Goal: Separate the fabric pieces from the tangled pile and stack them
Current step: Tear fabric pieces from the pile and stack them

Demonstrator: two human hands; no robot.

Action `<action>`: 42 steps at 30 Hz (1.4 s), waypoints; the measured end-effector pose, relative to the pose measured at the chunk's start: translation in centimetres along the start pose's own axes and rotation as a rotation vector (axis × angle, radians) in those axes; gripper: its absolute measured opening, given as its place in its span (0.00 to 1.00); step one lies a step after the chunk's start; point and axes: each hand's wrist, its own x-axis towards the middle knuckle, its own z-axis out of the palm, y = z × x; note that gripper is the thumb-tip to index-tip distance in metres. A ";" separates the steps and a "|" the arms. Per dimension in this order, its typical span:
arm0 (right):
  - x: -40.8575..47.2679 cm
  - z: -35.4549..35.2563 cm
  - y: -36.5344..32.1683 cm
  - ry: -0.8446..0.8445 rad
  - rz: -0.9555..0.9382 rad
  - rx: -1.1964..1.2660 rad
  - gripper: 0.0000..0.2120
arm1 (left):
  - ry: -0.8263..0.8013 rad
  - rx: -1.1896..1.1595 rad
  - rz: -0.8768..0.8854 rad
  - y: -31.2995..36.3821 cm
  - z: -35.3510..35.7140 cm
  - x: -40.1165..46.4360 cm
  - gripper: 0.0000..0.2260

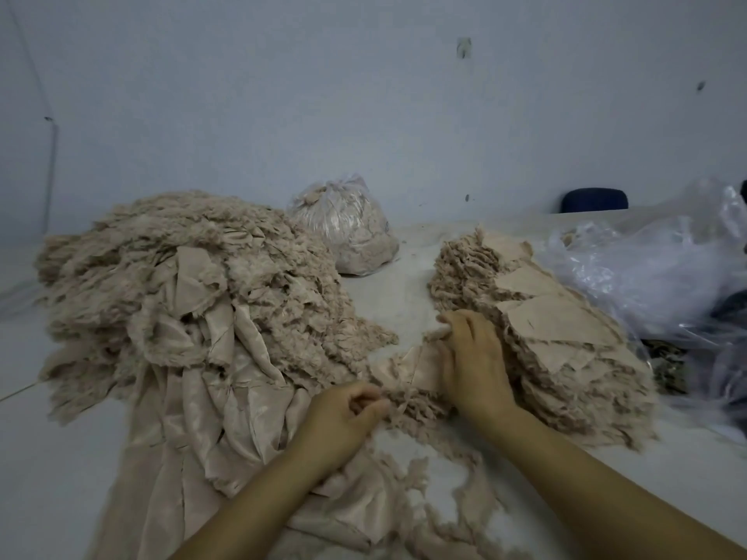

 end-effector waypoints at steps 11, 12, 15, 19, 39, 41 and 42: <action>1.4 2.3 2.1 -0.488 -0.071 -0.035 0.16 | -0.047 -0.246 -0.213 1.0 3.1 2.6 0.09; 1.3 2.7 2.4 -0.575 -0.054 -0.082 0.18 | -0.059 -0.206 -0.198 0.9 2.9 2.5 0.11; 0.7 3.9 3.2 -0.721 0.007 -0.181 0.23 | -0.142 -0.021 -0.122 0.6 2.2 2.5 0.14; 0.8 4.5 3.6 -0.762 0.013 -0.228 0.24 | -0.272 0.317 0.084 0.0 1.2 2.4 0.14; -1.8 2.2 -1.0 -0.405 -0.093 -0.117 0.27 | -0.503 0.438 0.160 1.4 -4.1 -0.5 0.05; -5.0 1.1 -2.7 -0.462 -0.174 0.092 0.29 | -0.390 0.399 0.252 1.0 -5.4 -0.9 0.06; -6.6 0.6 -3.2 -0.570 -0.225 0.134 0.28 | -0.398 0.436 0.270 0.7 -6.2 -1.1 0.08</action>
